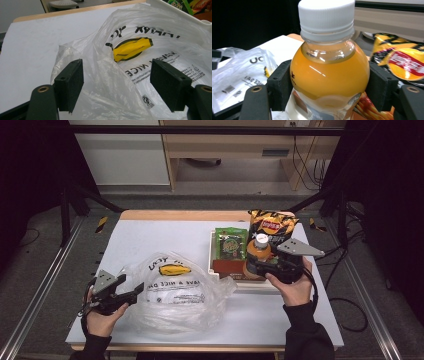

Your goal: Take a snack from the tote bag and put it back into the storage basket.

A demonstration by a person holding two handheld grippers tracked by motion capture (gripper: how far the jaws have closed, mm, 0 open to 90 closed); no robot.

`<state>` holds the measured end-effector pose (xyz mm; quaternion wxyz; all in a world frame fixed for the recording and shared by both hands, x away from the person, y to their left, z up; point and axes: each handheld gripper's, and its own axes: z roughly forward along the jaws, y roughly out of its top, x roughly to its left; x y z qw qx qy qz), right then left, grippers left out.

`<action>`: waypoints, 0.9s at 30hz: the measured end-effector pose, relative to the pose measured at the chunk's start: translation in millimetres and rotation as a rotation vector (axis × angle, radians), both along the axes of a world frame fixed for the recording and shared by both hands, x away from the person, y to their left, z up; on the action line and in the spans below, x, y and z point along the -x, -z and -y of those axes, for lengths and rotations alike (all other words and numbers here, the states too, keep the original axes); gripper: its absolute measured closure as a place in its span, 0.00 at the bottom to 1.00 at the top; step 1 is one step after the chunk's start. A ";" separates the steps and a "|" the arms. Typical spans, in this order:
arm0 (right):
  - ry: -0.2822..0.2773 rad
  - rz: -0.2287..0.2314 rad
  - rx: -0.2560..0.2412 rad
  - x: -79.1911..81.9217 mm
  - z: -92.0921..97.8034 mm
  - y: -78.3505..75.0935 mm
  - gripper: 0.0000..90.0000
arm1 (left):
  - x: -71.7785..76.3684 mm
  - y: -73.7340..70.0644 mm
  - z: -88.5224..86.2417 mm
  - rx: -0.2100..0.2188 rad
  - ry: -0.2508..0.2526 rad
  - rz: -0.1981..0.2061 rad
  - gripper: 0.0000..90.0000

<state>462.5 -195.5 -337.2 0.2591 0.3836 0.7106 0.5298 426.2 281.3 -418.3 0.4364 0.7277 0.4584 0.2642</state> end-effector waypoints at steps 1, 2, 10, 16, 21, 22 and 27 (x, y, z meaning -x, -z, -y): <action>0.007 0.001 0.002 -0.6 3.3 0.5 0.34 | 0.1 -0.1 0.0 0.001 0.000 0.001 0.29; 0.013 0.000 0.004 -0.9 6.4 0.9 0.34 | 0.1 -0.3 -0.1 0.000 0.000 0.001 0.29; 0.050 -0.003 0.000 -3.3 28.0 5.6 0.34 | 0.4 -0.8 -0.1 0.000 -0.001 0.003 0.29; 0.081 -0.016 -0.007 -6.4 40.2 8.5 0.34 | 0.7 -1.3 -0.6 0.002 -0.002 0.006 0.29; 0.099 -0.019 0.002 -10.0 50.0 11.5 0.34 | 0.9 -1.5 -0.7 0.002 -0.002 0.006 0.29; 0.103 -0.023 0.002 -10.6 52.1 12.1 0.34 | 0.9 -1.5 -0.6 0.003 -0.003 0.007 0.29; 0.126 -0.026 0.004 -13.4 62.8 17.3 0.34 | 1.1 -1.9 -0.8 0.002 -0.002 0.008 0.29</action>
